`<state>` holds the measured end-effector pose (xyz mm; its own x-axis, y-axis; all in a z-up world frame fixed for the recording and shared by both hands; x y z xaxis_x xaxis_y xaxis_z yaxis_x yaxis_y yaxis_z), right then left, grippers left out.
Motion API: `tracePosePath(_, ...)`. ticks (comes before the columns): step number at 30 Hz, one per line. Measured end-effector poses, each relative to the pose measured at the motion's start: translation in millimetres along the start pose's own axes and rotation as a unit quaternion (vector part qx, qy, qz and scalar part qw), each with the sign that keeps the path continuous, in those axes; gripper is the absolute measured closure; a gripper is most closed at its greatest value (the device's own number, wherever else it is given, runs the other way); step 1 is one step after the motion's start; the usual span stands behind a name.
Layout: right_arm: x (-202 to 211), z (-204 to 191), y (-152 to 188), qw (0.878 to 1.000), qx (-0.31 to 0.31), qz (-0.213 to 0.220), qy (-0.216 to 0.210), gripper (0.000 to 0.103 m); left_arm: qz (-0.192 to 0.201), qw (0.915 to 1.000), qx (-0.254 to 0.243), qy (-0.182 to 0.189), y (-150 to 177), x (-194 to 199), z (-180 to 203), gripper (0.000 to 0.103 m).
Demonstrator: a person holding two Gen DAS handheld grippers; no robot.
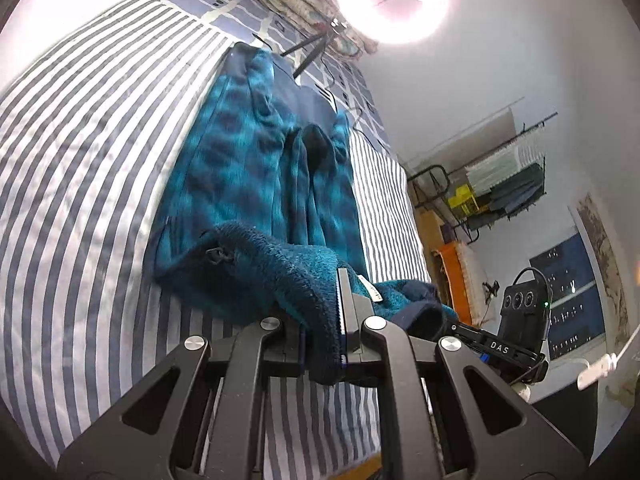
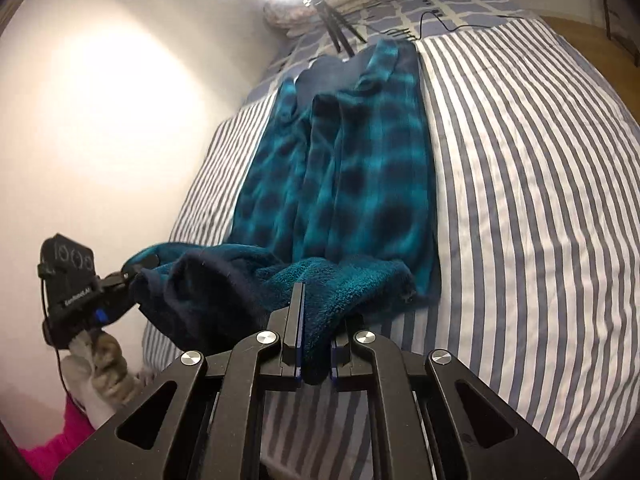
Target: Fold large clothes
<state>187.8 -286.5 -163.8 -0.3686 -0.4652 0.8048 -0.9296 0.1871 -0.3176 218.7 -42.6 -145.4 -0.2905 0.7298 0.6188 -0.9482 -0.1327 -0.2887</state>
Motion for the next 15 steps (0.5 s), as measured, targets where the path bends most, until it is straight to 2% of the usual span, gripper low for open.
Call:
tracePosePath(8, -37, 16, -79, 0.999, -0.037, -0.01, 0.01, 0.096, -0.006, 0.9992, 0.035, -0.017, -64, -47, -29, 0.094)
tracePosePath(15, -82, 37, -119, 0.997, -0.061, -0.034, 0.035, 0.096, -0.031, 0.9968, 0.054, -0.049, -96, -94, -61, 0.094)
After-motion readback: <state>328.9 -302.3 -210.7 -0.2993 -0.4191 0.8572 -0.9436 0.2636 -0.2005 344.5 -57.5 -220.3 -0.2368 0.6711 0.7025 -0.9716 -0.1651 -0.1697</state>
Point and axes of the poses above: each gripper's, at about its wrist camera, not at the fingertips, and x roughly against the way its jaws point, z to its right, y to its underside, the point moved 2 cm from there along -x, roughly the way its jaws point, and after that the axes turned 10 degrees about -z, right-handed, at the moved point
